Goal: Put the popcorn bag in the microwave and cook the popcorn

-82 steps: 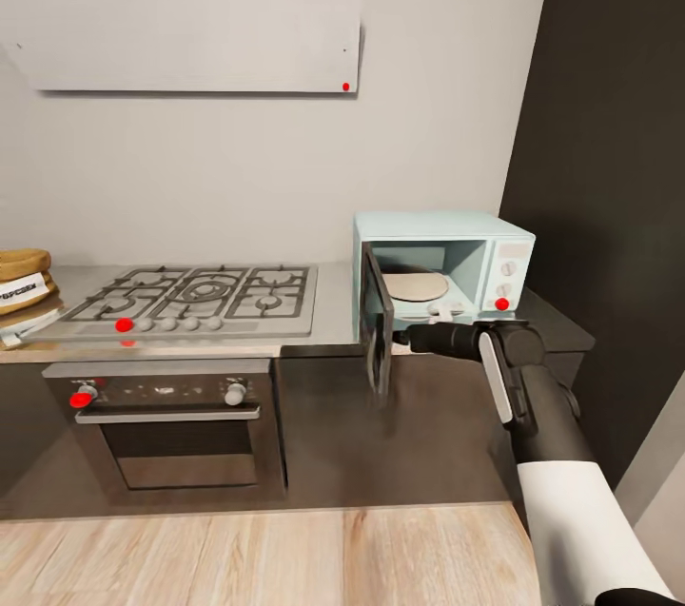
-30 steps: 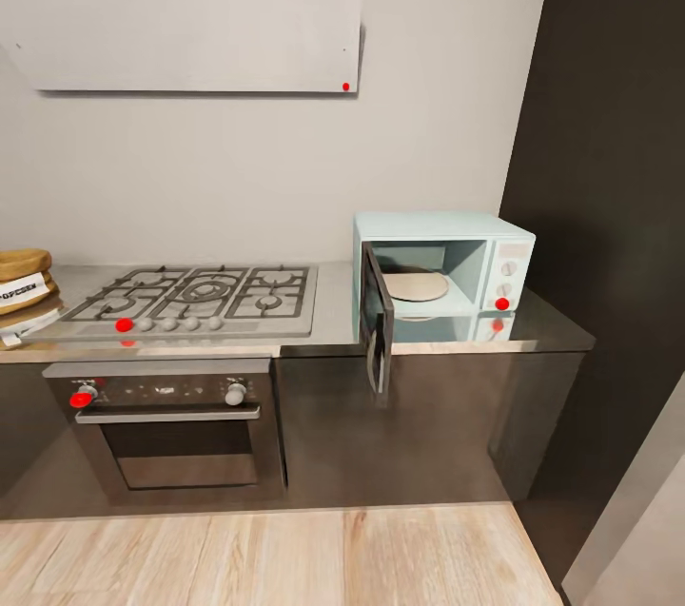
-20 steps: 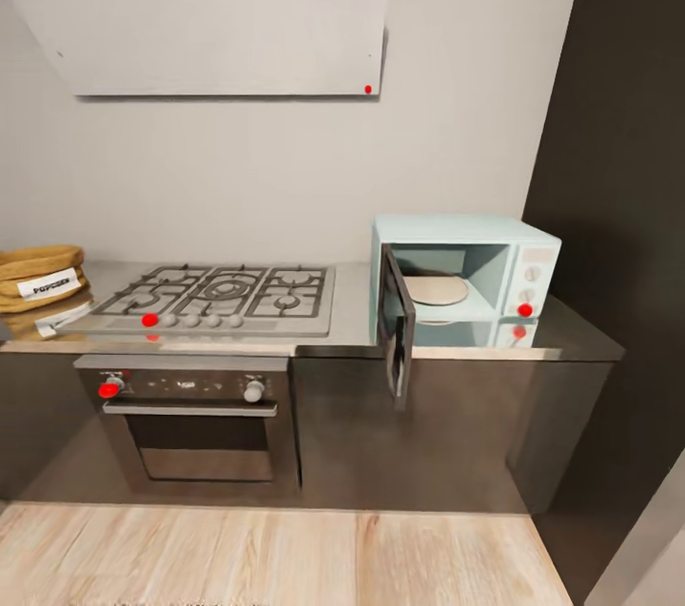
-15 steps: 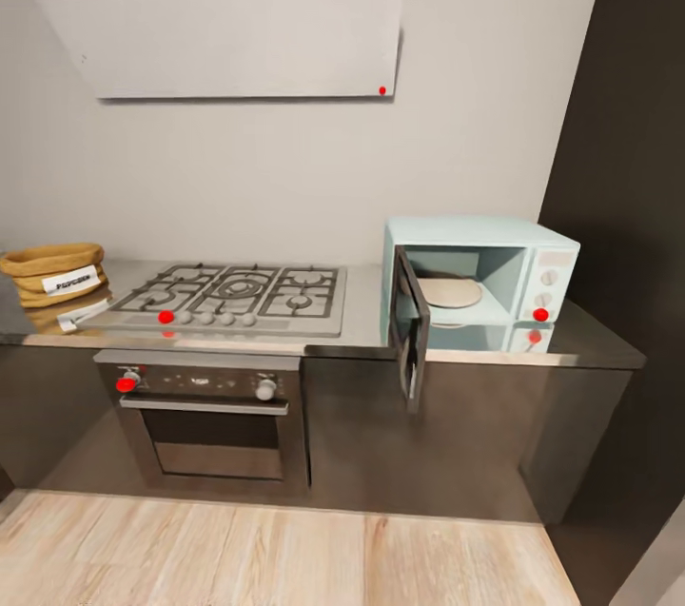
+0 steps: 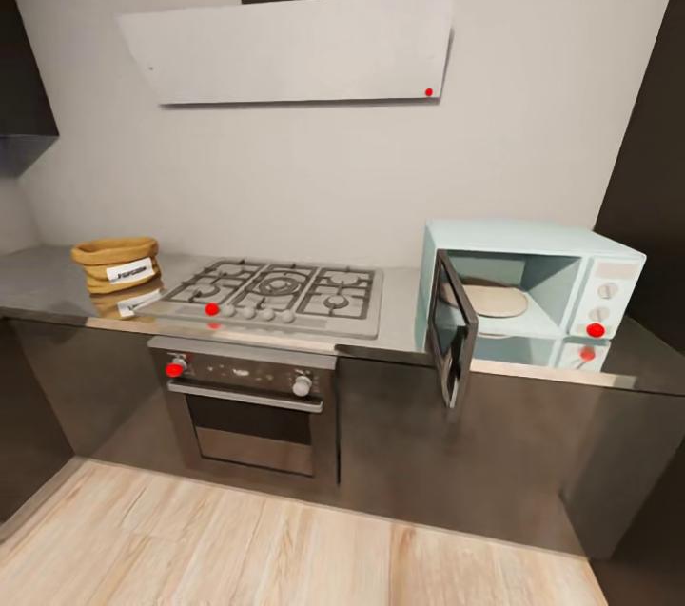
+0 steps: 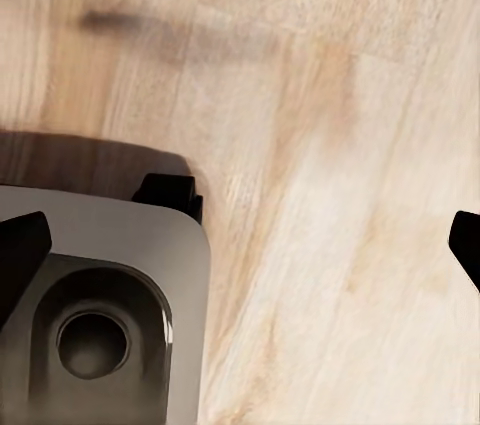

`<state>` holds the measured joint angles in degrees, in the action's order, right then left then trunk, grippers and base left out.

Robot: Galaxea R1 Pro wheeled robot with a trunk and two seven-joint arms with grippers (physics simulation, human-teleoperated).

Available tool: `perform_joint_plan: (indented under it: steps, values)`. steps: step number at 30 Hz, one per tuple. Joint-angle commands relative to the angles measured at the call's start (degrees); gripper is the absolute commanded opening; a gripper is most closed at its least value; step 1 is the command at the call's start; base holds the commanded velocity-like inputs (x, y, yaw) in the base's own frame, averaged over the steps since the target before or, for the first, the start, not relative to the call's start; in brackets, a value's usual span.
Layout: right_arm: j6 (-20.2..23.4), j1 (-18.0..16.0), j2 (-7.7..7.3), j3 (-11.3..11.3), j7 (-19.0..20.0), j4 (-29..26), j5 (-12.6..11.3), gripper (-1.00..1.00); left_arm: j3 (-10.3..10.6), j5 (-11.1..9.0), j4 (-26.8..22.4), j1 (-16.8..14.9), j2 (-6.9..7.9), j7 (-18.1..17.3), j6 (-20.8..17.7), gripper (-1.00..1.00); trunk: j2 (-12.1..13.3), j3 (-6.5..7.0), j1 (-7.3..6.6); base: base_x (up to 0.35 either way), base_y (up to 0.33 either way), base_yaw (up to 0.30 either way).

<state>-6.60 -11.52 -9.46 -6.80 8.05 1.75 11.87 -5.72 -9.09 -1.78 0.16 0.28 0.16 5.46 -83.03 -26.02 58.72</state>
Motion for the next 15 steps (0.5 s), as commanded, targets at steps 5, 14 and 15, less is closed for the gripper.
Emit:
perform_joint_plan:
  steps: [5,14,15]
  values:
    - [-0.3,-0.1,-0.10,-0.5,0.1,0.2,0.5,1.00,-0.4,0.0,-0.1,0.0,-0.02,0.0,0.1,1.00,0.0,-0.05,0.00,0.000,0.000,0.261]
    - [-0.2,-0.1,-0.12,-0.5,0.1,0.2,0.5,1.00,-0.4,0.0,-0.1,0.0,-0.02,0.0,0.1,1.00,0.0,-0.05,0.00,0.000,0.000,0.264]
    - [-0.1,-0.1,-0.12,-0.5,0.1,0.2,0.5,1.00,-0.4,0.0,-0.1,0.0,-0.02,0.0,0.1,1.00,0.0,-0.05,0.00,0.000,0.000,0.267]
